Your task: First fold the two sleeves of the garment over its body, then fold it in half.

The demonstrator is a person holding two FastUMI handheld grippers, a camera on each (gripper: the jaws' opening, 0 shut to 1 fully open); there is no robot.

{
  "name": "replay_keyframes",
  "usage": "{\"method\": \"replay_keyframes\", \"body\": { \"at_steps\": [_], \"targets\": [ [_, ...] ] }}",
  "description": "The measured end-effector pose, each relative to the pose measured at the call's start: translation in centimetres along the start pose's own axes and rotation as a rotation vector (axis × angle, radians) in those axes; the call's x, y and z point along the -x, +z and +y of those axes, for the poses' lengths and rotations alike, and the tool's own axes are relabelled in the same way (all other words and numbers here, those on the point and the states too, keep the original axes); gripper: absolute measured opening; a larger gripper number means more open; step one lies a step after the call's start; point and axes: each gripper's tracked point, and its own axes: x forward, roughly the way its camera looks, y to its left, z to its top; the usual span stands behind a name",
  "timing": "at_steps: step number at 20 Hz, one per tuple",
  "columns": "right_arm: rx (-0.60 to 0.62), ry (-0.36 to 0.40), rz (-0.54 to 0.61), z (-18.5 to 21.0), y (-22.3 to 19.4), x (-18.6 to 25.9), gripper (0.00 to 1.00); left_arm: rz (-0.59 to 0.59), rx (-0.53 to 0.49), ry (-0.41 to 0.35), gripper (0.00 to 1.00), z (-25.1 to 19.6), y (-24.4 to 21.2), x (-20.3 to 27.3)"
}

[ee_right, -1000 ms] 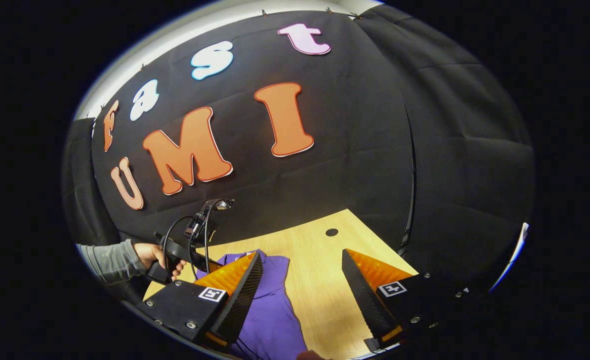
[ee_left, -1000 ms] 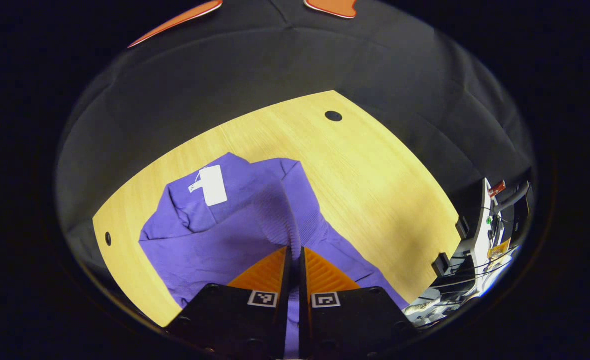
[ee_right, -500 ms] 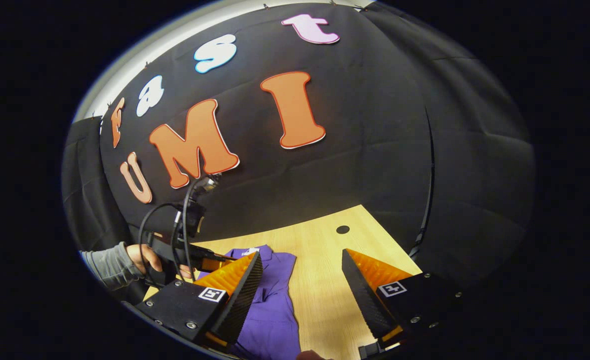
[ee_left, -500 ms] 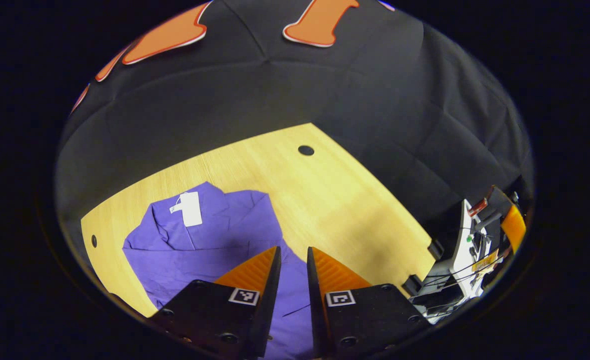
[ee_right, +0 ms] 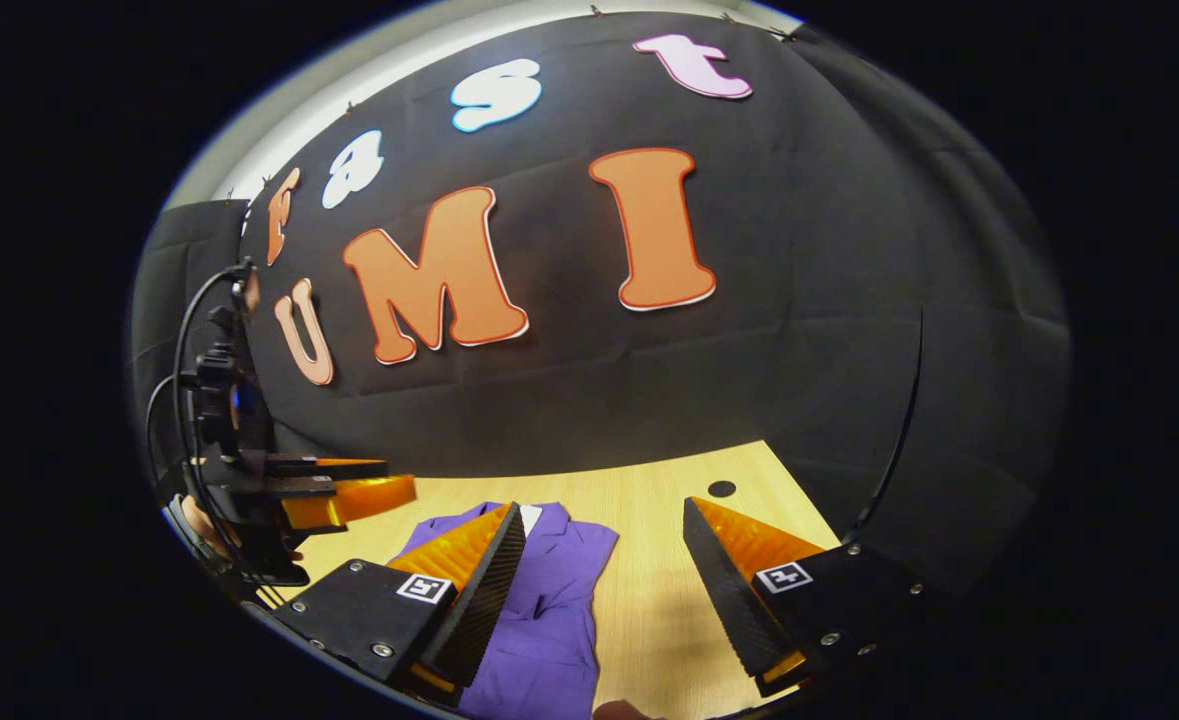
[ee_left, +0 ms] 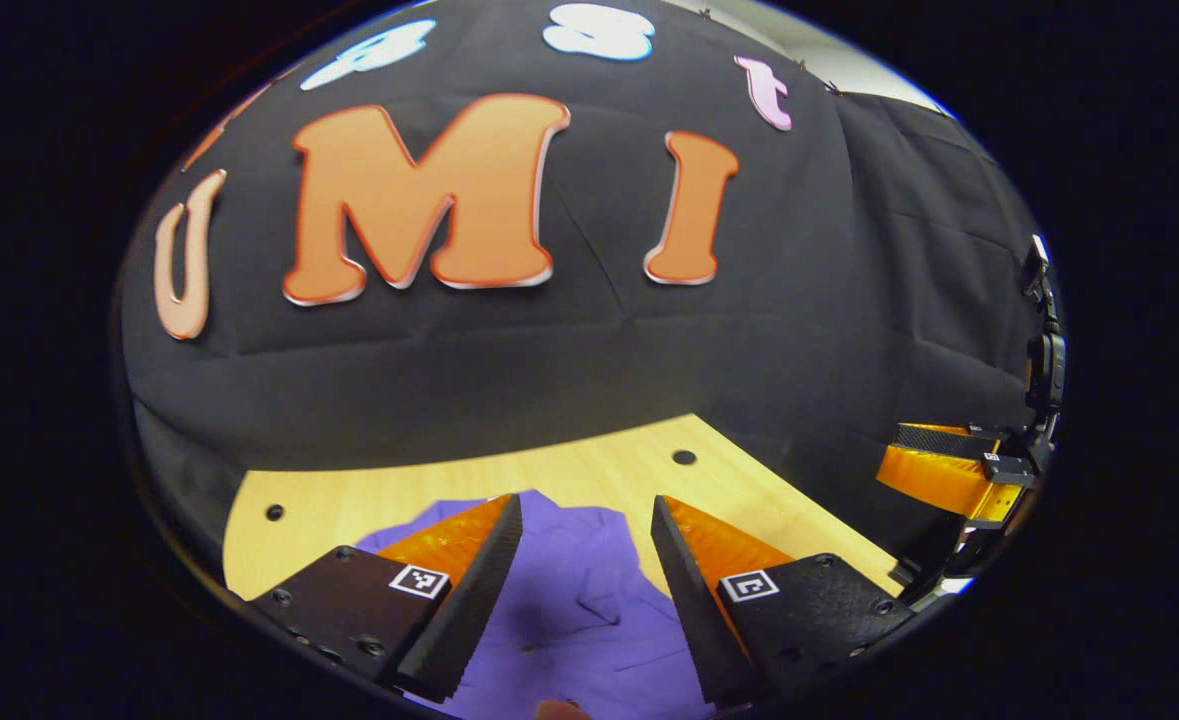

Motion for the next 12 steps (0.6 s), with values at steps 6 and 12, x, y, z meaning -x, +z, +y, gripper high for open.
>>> {"method": "replay_keyframes", "body": {
  "at_steps": [6,12],
  "targets": [
    [0.034,-0.035,-0.105,3.7,1.1,2.2,0.94,-0.226,0.0,0.155,0.88,5.9,3.8,9.0],
    [0.094,-0.068,-0.107,7.4,-1.1,5.3,0.95,-0.357,0.013,0.216,0.95,10.0,4.7,16.6]
  ]
}}
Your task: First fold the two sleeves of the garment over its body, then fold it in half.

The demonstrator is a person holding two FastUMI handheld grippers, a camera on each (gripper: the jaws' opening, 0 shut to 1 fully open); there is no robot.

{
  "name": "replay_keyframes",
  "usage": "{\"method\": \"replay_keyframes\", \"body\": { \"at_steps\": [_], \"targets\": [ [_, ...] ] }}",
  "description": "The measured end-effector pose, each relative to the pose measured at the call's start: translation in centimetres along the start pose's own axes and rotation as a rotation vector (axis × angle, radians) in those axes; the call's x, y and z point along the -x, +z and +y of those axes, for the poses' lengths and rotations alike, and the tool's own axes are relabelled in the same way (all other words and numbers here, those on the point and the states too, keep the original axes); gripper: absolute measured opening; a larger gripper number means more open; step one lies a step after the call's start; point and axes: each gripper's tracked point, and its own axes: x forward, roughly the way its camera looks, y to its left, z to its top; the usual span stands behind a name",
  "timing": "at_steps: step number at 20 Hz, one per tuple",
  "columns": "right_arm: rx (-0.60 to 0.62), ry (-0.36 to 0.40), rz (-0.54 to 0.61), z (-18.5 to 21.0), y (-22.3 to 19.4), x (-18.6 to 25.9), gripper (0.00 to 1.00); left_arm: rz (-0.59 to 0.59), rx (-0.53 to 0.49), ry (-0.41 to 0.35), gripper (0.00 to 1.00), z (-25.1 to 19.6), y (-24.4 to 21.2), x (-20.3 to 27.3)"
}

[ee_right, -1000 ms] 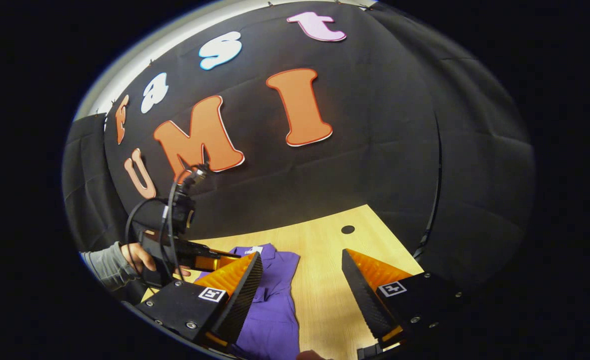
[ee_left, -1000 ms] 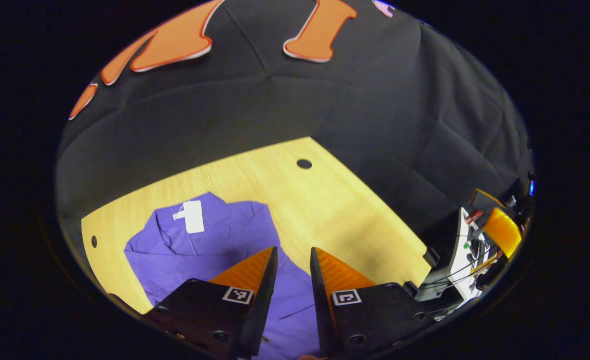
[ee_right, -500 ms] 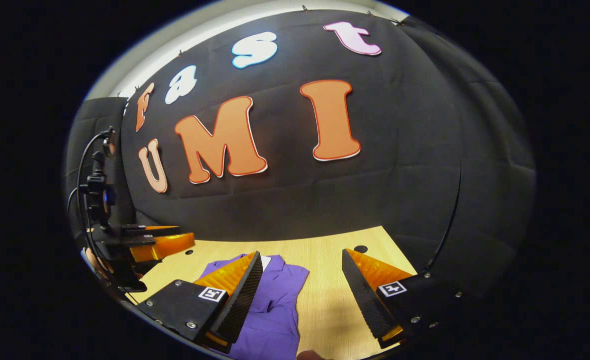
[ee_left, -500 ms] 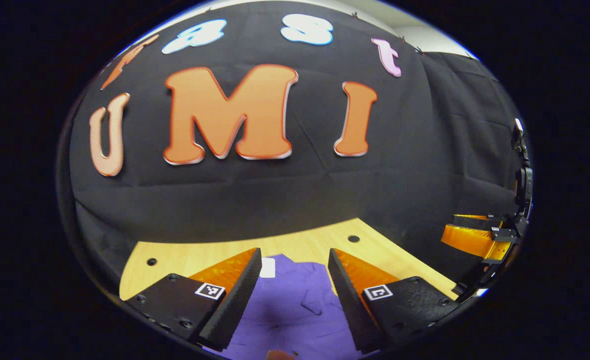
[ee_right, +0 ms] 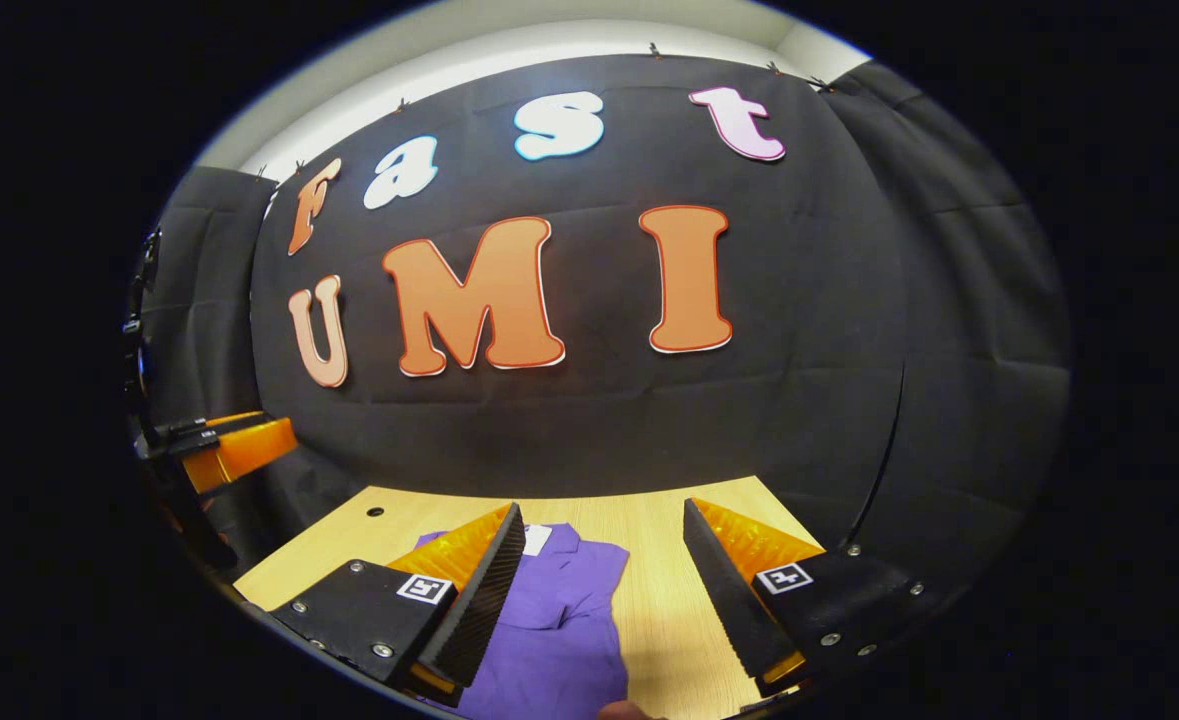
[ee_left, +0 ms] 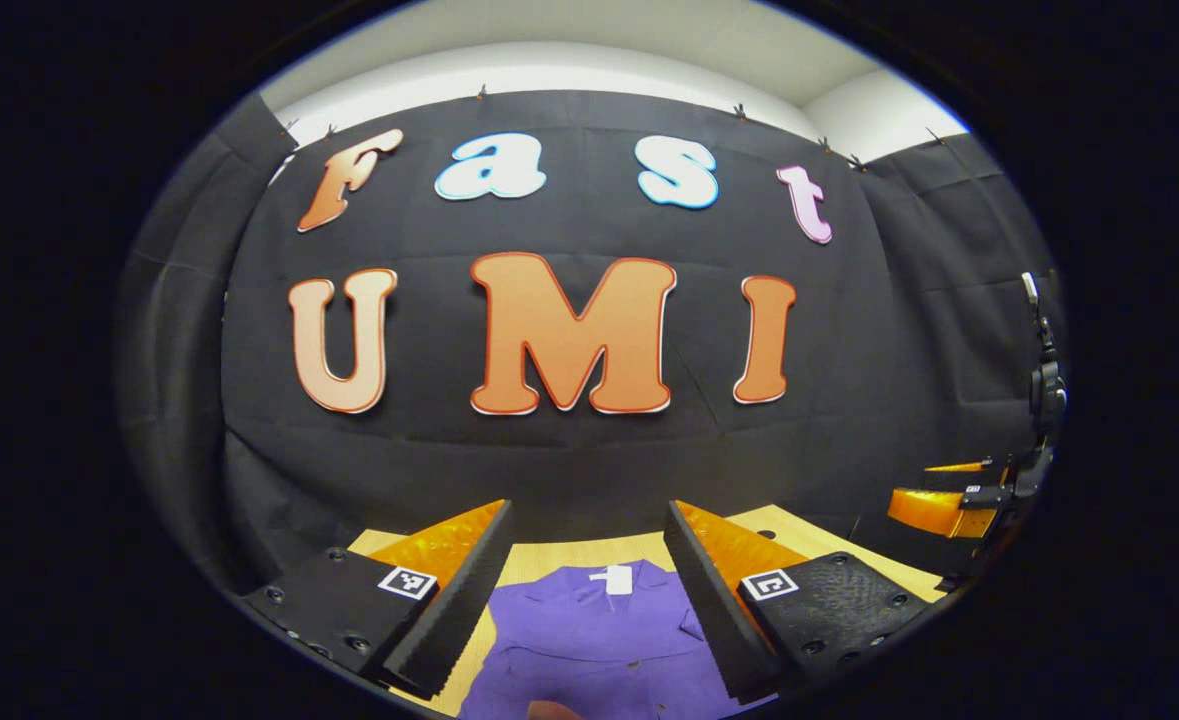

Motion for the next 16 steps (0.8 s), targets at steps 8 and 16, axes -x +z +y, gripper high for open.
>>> {"method": "replay_keyframes", "body": {
  "at_steps": [8,16],
  "targets": [
    [0.109,-0.025,-0.035,2.8,-2.8,5.8,0.94,-0.109,-0.039,0.058,0.95,5.5,0.0,9.1],
    [0.015,-0.054,0.313,2.4,-15.2,8.5,0.95,0.204,-0.109,0.027,0.94,7.0,-13.3,14.6]
  ]
}}
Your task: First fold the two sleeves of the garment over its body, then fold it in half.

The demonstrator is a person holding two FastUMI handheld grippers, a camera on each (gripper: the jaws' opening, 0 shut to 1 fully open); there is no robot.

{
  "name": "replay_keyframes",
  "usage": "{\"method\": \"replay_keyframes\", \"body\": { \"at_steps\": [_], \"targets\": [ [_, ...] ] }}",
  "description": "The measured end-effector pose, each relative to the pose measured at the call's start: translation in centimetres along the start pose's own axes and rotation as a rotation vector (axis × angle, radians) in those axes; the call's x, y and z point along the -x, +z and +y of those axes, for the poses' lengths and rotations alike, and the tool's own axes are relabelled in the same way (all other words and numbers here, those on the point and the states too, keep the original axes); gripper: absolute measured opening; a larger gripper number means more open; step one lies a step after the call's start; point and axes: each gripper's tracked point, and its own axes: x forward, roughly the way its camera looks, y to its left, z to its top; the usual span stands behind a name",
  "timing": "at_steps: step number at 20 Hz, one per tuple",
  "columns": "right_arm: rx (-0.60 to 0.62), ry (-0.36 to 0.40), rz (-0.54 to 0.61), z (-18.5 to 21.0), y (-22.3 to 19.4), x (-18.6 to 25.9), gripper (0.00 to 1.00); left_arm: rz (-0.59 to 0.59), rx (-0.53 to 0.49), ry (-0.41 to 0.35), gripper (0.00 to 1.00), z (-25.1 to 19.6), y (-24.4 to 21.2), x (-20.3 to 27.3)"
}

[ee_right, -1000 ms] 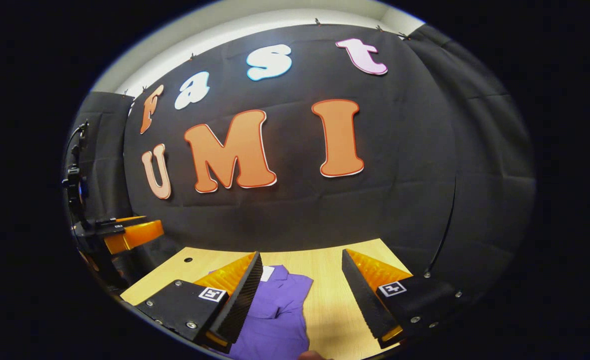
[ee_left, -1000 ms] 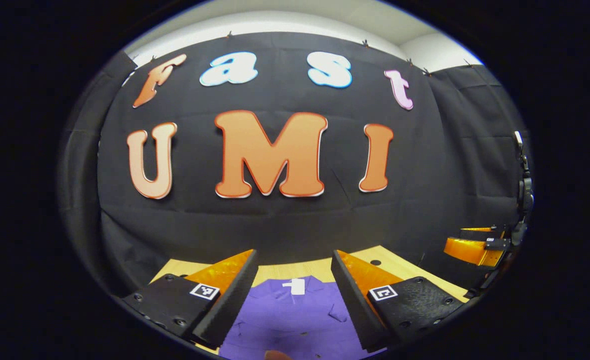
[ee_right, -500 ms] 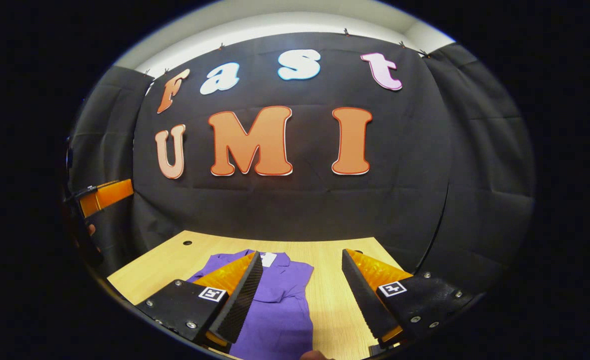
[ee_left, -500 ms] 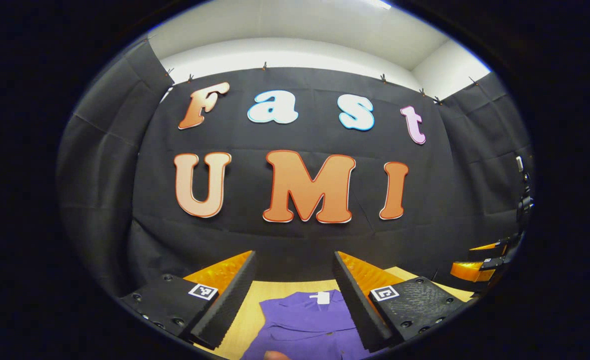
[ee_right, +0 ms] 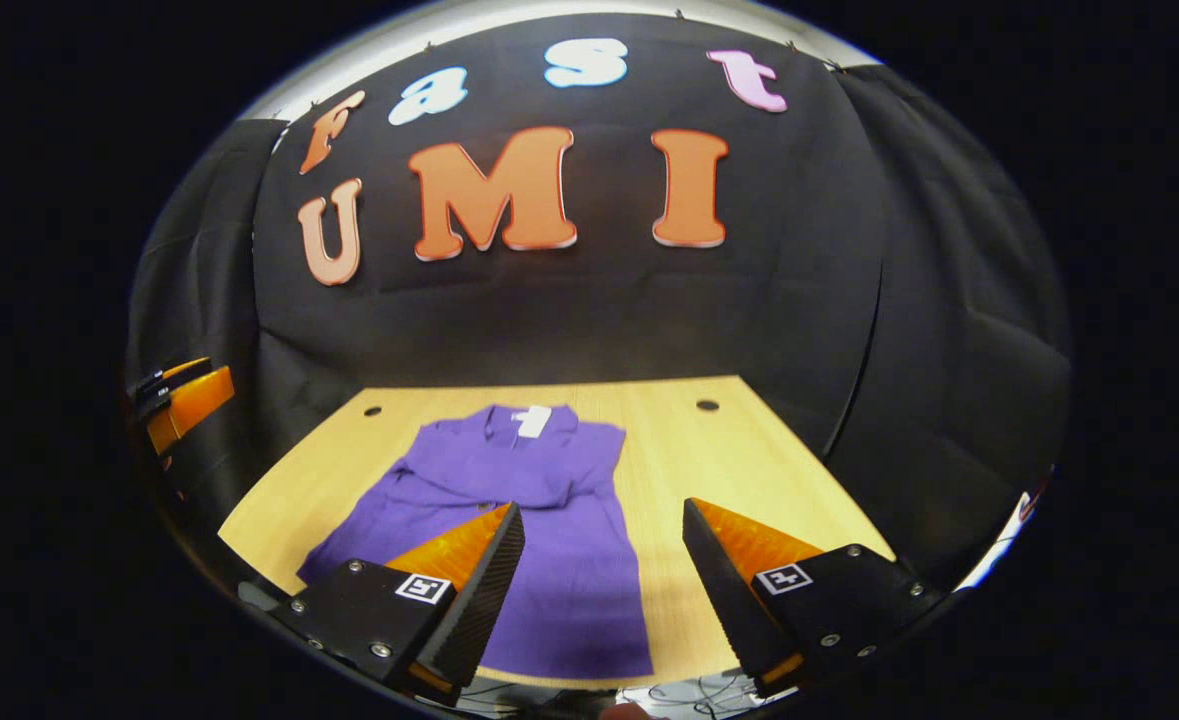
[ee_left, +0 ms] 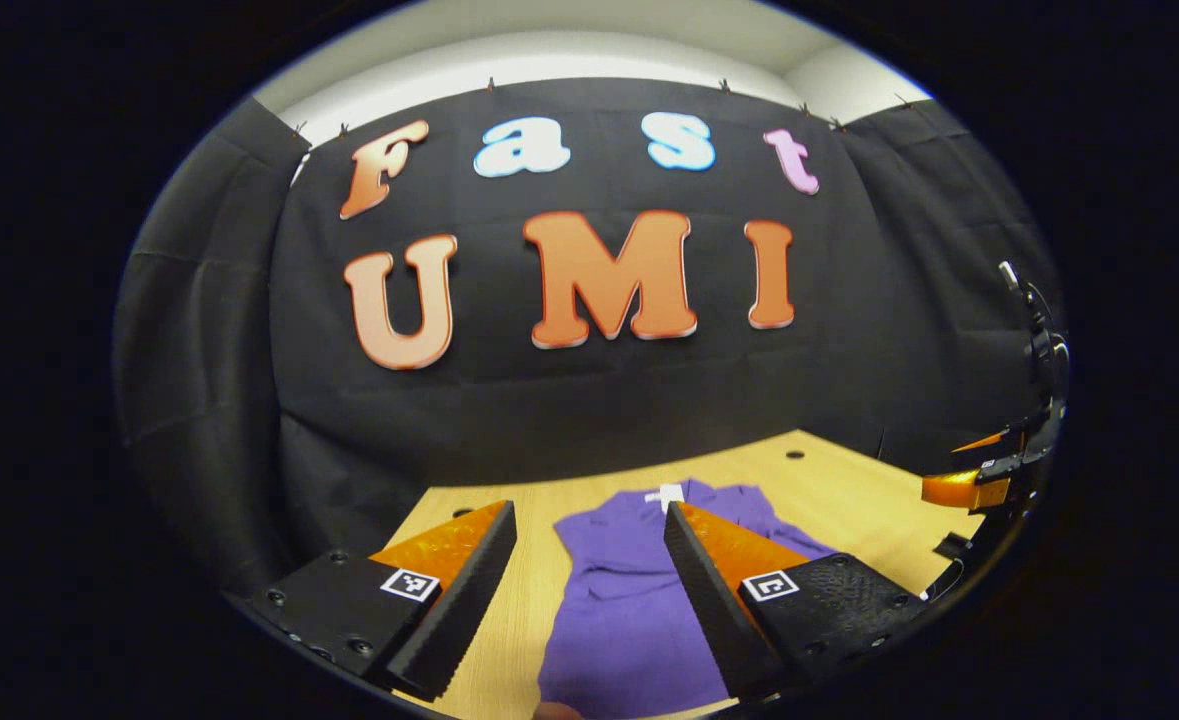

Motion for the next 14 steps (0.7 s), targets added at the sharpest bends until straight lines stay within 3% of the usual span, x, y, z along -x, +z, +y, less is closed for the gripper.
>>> {"method": "replay_keyframes", "body": {
  "at_steps": [6,14],
  "targets": [
    [0.015,0.01,0.204,0.3,-7.4,-1.2,0.95,0.228,0.027,-0.031,0.94,-0.1,-8.5,-0.2],
    [-0.003,-0.021,0.459,-0.7,-15.6,-3.5,0.95,0.487,-0.013,-0.042,0.95,-0.3,-18.6,-0.7]
  ]
}}
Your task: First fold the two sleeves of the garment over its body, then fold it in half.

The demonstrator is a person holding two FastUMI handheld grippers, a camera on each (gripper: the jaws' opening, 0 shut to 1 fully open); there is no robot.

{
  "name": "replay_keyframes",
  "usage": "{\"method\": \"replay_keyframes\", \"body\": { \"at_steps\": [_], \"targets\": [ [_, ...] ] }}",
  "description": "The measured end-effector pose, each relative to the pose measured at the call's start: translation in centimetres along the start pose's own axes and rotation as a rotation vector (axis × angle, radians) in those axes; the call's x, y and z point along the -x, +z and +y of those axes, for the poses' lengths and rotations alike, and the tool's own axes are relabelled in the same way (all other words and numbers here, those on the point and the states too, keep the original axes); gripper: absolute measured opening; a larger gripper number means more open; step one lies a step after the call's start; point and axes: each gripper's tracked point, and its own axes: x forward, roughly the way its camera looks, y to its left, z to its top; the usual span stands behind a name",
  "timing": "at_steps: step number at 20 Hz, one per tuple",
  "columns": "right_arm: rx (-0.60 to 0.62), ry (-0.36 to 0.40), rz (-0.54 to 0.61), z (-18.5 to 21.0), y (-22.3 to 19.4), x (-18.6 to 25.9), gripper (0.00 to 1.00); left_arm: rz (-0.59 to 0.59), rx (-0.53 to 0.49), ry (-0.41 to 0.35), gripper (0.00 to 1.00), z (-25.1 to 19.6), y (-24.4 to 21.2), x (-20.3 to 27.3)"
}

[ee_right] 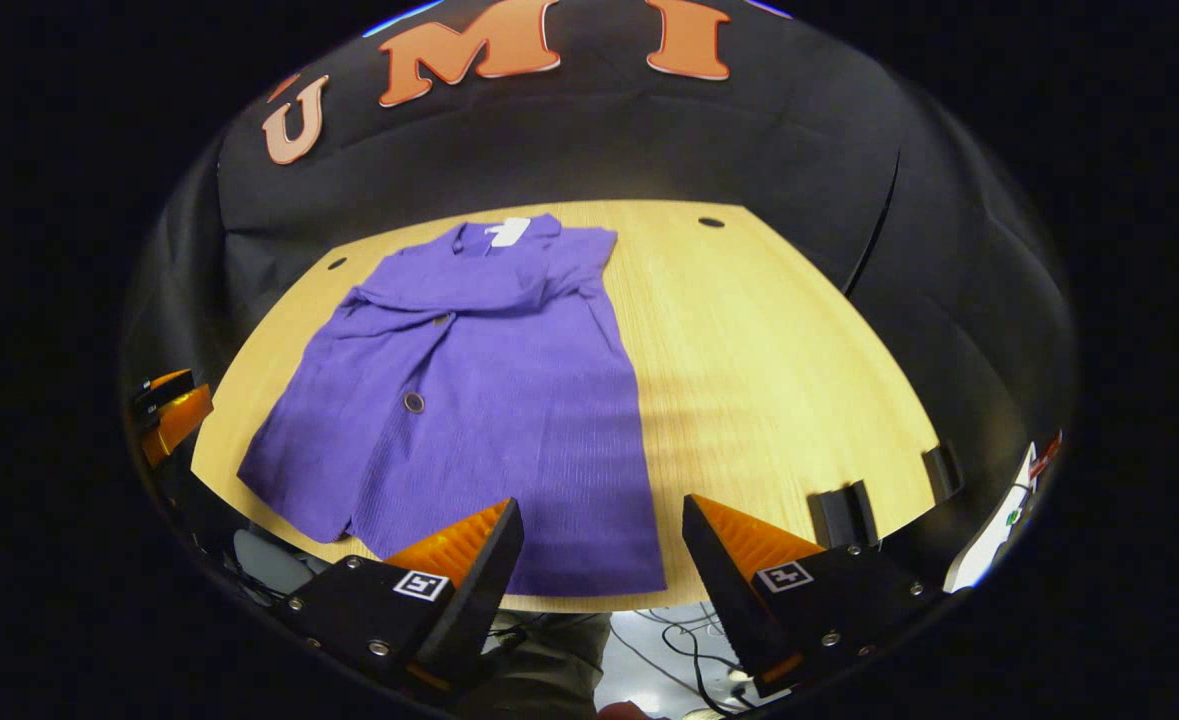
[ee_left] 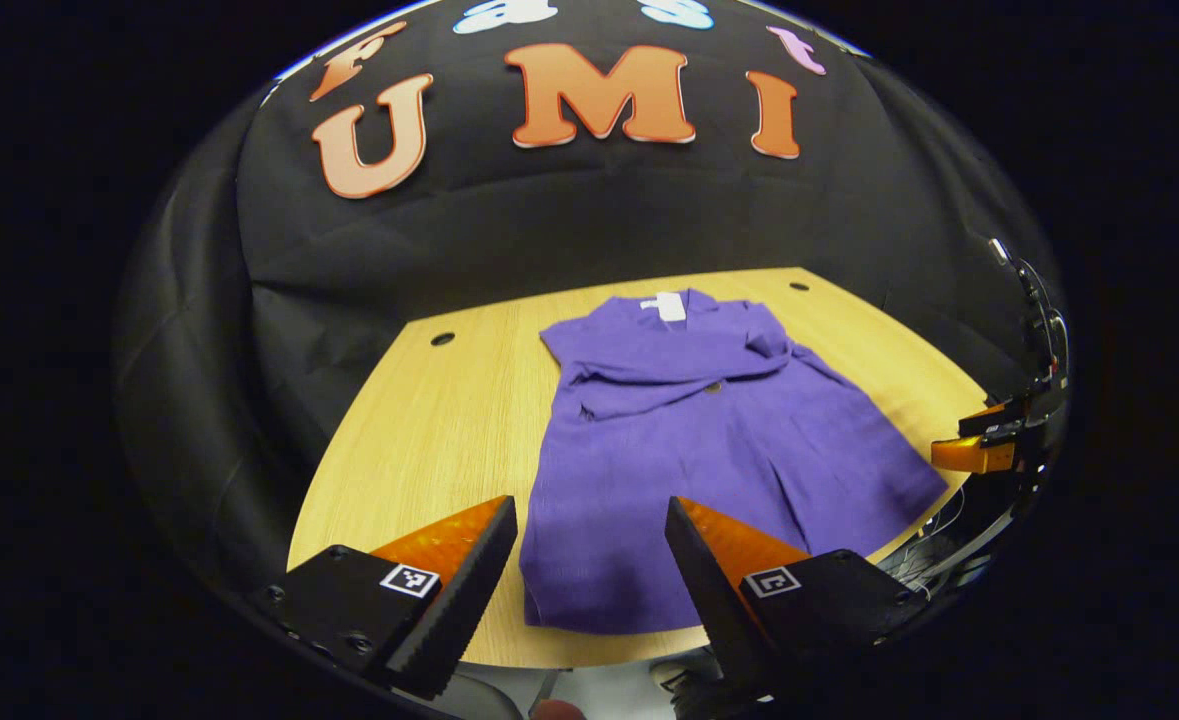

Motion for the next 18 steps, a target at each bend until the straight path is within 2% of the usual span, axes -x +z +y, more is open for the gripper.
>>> {"method": "replay_keyframes", "body": {
  "at_steps": [10,14,18],
  "targets": [
    [-0.004,-0.011,0.186,-0.8,-2.6,-3.3,0.96,0.287,0.119,-0.021,0.95,0.4,-6.0,-4.9],
    [0.029,-0.031,0.249,-1.6,-3.6,-4.1,0.96,0.405,0.122,-0.033,0.95,0.1,-8.1,-5.2],
    [0.034,-0.02,0.292,-1.4,-4.2,-4.3,0.96,0.539,0.15,-0.038,0.95,0.1,-10.5,-5.3]
  ]
}}
